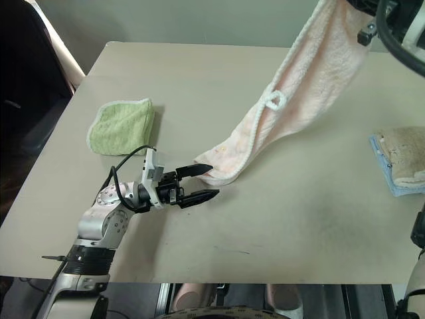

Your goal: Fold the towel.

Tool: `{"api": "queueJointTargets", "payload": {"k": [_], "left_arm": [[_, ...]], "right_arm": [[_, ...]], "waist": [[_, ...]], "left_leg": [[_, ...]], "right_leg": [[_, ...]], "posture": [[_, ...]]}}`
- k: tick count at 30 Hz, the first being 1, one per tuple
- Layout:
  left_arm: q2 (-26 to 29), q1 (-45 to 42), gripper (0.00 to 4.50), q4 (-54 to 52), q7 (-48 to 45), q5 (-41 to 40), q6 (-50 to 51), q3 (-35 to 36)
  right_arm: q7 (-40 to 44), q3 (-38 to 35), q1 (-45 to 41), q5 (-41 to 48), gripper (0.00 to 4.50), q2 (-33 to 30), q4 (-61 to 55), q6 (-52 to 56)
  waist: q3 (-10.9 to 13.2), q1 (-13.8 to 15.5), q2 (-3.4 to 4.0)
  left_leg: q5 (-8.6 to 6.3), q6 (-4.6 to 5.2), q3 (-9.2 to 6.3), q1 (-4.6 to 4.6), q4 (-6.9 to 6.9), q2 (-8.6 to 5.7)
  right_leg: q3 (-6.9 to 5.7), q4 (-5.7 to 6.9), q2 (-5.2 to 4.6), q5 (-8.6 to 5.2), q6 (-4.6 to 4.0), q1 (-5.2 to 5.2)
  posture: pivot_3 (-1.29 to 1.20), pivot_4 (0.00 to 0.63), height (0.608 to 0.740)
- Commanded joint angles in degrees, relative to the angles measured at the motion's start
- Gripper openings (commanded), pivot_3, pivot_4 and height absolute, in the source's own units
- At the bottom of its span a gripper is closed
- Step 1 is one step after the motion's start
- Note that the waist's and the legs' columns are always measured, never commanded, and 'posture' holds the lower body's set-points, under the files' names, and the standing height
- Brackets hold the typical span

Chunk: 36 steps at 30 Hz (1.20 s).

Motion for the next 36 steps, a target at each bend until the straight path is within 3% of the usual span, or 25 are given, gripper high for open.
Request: {"api": "queueJointTargets", "payload": {"k": [1, 8, 16, 21, 27, 36], "left_arm": [[-1.54, -1.14, 4.50, 0.12, 1.01, 0.80, -2.55, -0.25], [-6.59, -4.42, 4.50, 4.29, 2.85, 3.61, -11.99, 0.03], [-5.95, -4.71, 4.50, 9.17, -3.14, 7.50, -25.38, -1.53], [-4.16, -4.95, 4.50, 12.75, -4.34, 13.39, -34.09, -4.02], [-5.89, -7.53, 4.50, 19.37, 2.16, 22.90, -41.51, -8.08], [-8.45, -12.70, 4.50, 21.05, 8.34, 24.62, -40.57, -8.72]], "right_arm": [[-1.08, -0.01, -2.92, -1.26, 0.03, -0.44, -0.18, 0.34], [-1.45, 1.55, -4.37, -2.34, 0.03, 0.56, -0.20, 1.00], [-1.11, 2.48, -3.24, -5.05, 0.03, 0.26, -0.33, -0.21], [-1.26, 2.38, -3.31, -5.77, 0.03, 0.61, -0.48, -0.32], [-2.39, 2.19, -2.06, -7.28, 0.03, 1.19, 0.13, -0.22], [-2.97, 1.99, -2.12, -7.97, 0.03, 2.00, 0.62, -0.72]], "waist": [[0.00, 0.04, 0.00], [0.00, 0.12, 0.00], [0.00, 0.10, 0.00], [0.00, 0.10, 0.01], [0.00, 0.26, 0.01], [0.01, 0.27, 0.03]], "left_leg": [[0.00, 0.00, 0.00, -0.01, 0.01, 0.00], [0.00, -0.02, 0.02, -0.04, 0.03, -0.02], [-0.03, 0.03, 0.04, -0.05, 0.04, 0.00], [-0.12, 0.17, 0.04, -0.06, 0.06, -0.01], [-0.26, 0.41, 0.03, -0.08, 0.15, -0.02], [-0.34, 0.55, 0.08, -0.14, 0.30, -0.02]], "right_leg": [[0.00, 0.00, 0.00, 0.01, 0.06, 0.00], [0.00, -0.03, -0.04, 0.14, 0.46, 0.00], [0.00, -0.03, -0.04, 0.13, 0.50, -0.01], [0.00, -0.04, -0.05, 0.13, 0.50, -0.01], [-0.01, -0.02, -0.08, 0.17, 0.50, 0.00], [-0.03, -0.01, -0.09, 0.32, 0.54, -0.03]], "posture": [[0.00, 0.150, 0.728], [0.00, 0.150, 0.728], [0.00, 0.150, 0.728], [0.00, 0.150, 0.728], [0.00, 0.150, 0.728], [0.00, 0.150, 0.728]]}}
